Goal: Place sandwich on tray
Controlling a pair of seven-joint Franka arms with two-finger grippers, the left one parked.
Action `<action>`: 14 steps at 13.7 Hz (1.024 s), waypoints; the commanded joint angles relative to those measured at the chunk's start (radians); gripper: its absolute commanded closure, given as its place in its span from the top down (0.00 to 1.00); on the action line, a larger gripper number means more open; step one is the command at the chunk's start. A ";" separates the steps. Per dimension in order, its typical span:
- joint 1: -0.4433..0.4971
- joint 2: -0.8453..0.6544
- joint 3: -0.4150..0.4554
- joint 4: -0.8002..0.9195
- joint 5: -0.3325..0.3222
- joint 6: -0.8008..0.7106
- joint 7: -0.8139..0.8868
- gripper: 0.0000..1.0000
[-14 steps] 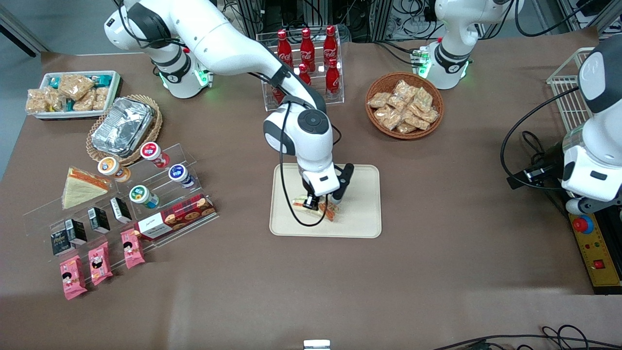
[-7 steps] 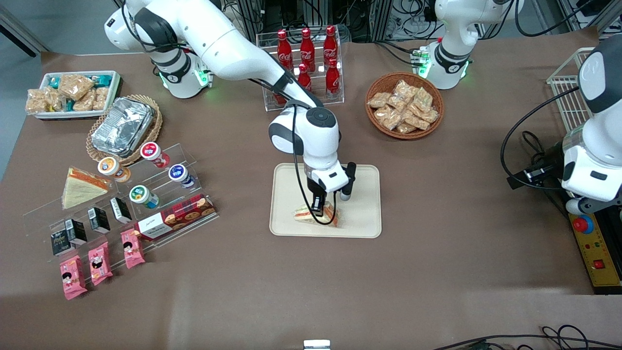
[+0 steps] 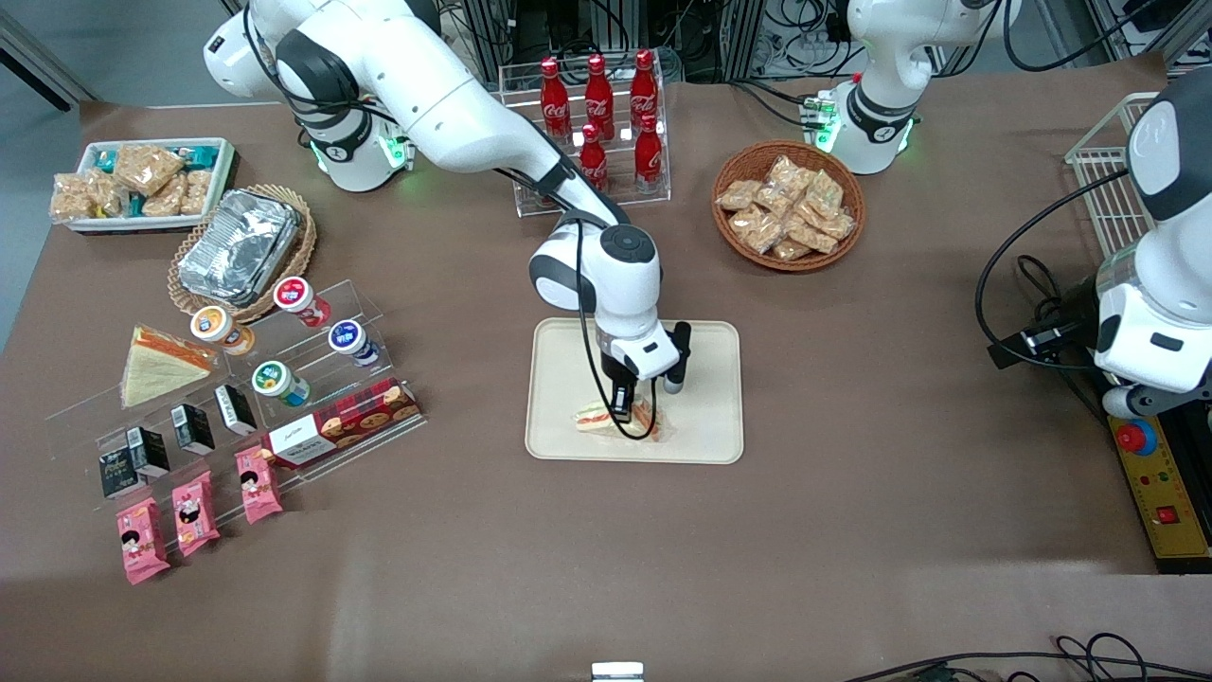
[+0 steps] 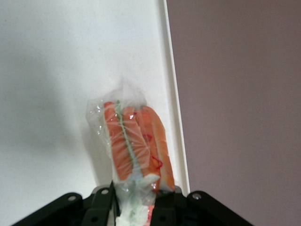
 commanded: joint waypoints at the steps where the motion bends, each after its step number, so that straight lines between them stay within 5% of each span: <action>1: 0.005 0.007 -0.001 0.002 -0.005 0.020 0.010 0.67; 2: 0.005 -0.003 0.003 0.002 0.022 0.013 0.010 0.99; 5: -0.003 -0.060 0.012 0.002 0.098 -0.056 0.002 0.99; 8: -0.034 -0.137 0.012 0.001 0.252 -0.172 0.007 0.99; 14: -0.141 -0.320 0.011 -0.044 0.395 -0.447 0.039 0.99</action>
